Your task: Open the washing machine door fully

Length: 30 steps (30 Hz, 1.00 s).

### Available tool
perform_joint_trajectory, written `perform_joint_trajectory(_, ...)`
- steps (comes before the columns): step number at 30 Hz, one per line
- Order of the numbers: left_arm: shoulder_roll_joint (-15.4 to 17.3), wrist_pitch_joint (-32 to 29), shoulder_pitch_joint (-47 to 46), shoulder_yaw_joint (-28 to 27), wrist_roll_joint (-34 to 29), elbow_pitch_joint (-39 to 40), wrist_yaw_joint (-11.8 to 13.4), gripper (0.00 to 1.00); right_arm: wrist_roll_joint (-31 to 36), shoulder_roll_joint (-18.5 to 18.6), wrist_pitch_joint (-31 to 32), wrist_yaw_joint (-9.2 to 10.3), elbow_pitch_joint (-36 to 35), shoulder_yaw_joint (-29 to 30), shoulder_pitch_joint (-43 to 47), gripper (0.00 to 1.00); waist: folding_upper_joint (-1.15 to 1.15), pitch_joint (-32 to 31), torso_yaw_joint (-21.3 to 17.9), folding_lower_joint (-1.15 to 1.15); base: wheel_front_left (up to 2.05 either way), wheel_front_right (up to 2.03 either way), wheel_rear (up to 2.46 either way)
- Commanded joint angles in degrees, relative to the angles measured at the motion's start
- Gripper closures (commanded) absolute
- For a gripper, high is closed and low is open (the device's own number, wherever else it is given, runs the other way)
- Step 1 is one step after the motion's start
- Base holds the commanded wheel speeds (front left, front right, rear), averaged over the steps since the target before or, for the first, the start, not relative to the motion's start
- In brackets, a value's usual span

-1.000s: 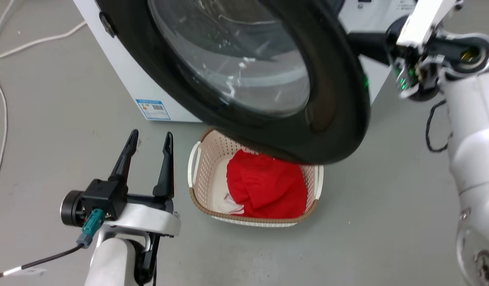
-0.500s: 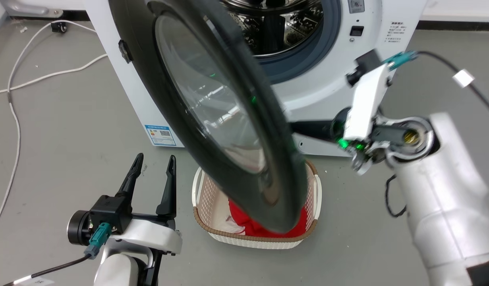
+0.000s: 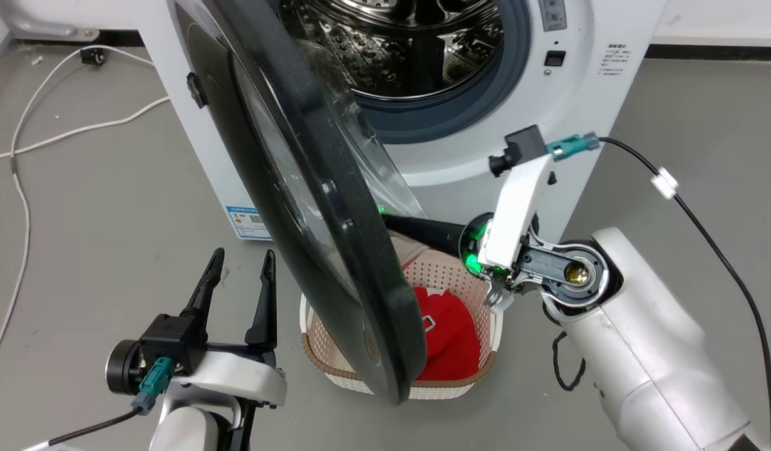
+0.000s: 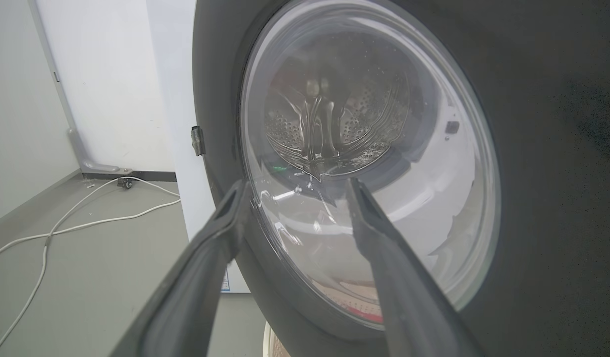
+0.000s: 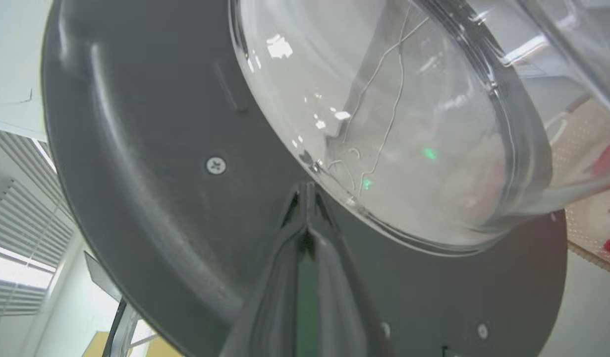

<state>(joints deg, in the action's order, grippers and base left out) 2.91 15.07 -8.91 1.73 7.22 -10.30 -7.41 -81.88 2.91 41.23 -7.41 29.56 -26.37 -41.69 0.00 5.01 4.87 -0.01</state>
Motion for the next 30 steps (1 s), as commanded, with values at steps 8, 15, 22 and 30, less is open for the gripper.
perform_joint_trajectory(8, -0.03, 0.15, 1.81, -0.90, 0.16, 0.41, 0.52, 0.00, 1.12, 0.82, -18.31, -0.14, 1.94, 5.39, 5.80, 1.00, 0.00, -1.71, -2.08, 0.01, 0.00, 0.00, 0.00)
perform_joint_trajectory(15, -0.02, 0.15, 3.16, -2.18, -0.26, 0.50, 0.86, 0.00, 7.91, 3.46, -33.55, -0.14, -0.89, 10.50, 14.28, 0.00, 0.00, -2.96, -3.77, 0.01, 0.00, 0.00, 0.00)
perform_joint_trajectory(22, -0.02, 0.15, 4.09, -3.09, -0.40, 0.35, 0.80, 0.00, 20.06, 4.25, -48.71, -0.14, -0.98, 14.48, 21.26, 0.00, 0.00, -3.64, -4.59, 0.01, 0.00, 0.00, 0.00)
perform_joint_trajectory(30, -0.02, 0.15, 3.91, -3.58, -0.77, 0.56, 0.77, 0.00, 48.69, 4.33, -56.34, -0.14, -5.87, 24.21, 26.10, 0.00, 0.00, -4.05, -4.59, 0.01, 0.00, 0.00, 0.00)
